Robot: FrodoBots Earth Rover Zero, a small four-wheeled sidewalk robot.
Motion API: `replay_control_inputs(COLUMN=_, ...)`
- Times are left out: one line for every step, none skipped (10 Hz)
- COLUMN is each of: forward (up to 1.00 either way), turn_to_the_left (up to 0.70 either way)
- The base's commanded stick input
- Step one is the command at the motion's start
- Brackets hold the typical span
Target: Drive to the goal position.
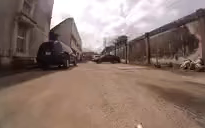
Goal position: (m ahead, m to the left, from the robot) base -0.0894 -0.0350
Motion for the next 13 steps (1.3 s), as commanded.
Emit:
replay_control_inputs(forward=0.7, turn_to_the_left=0.05)
replay_control_inputs(forward=0.7, turn_to_the_left=0.05)
replay_control_inputs(forward=0.7, turn_to_the_left=0.05)
replay_control_inputs(forward=0.7, turn_to_the_left=0.05)
replay_control_inputs(forward=0.7, turn_to_the_left=0.05)
replay_control_inputs(forward=0.7, turn_to_the_left=0.05)
replay_control_inputs(forward=0.7, turn_to_the_left=0.05)
replay_control_inputs(forward=0.7, turn_to_the_left=0.05)
replay_control_inputs(forward=0.7, turn_to_the_left=0.05)
replay_control_inputs(forward=0.7, turn_to_the_left=0.05)
replay_control_inputs(forward=0.7, turn_to_the_left=0.05)
replay_control_inputs(forward=0.7, turn_to_the_left=0.05)
replay_control_inputs(forward=0.7, turn_to_the_left=0.05)
